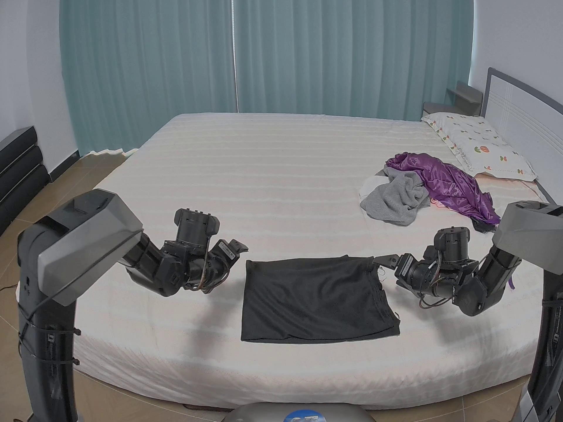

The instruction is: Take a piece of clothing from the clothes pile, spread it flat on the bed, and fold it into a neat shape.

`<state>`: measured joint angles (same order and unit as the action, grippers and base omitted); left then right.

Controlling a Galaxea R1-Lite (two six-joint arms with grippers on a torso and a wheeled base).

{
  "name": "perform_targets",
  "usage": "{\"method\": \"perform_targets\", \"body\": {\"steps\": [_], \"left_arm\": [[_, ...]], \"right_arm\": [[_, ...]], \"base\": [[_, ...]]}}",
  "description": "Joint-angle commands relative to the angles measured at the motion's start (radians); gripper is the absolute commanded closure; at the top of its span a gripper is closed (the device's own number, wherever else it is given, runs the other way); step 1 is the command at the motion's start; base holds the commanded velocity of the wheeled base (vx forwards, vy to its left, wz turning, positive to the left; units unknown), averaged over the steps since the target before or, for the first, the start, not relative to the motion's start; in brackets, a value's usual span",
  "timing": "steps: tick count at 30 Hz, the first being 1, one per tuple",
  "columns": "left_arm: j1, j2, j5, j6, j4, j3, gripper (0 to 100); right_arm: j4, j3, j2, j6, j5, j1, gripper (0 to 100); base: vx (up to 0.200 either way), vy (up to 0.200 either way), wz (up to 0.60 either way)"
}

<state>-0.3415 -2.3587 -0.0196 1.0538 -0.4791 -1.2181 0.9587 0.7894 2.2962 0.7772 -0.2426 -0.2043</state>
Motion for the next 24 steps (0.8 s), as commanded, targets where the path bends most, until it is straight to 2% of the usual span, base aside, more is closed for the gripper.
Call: {"method": "perform_targets", "body": {"steps": [1,9,13,24], "left_arm": [[0.032,0.205,-0.079,0.052,-0.049,0.249,0],[0.067,0.202,-0.115,0.199,-0.409,0.456,0],[0.085,0.214,-0.134,0.204,-0.435,0.483,0],[0.093,0.2,-0.138,0.204,-0.441,0.503,0]], "right_arm": [[0.138,-0.229,-0.124,-0.003,-0.093,-0.003,0],[0.222,-0.329,-0.109,-0.001,-0.109,-0.014,0],[0.224,-0.326,-0.09,0.0,-0.133,-0.018,0],[0.302,-0.364,-0.041,-0.015,-0.127,-0.066,0]], "base": [[0.0,0.0,0.0],[0.0,0.0,0.0],[0.0,0.0,0.0],[0.0,0.0,0.0]]}}
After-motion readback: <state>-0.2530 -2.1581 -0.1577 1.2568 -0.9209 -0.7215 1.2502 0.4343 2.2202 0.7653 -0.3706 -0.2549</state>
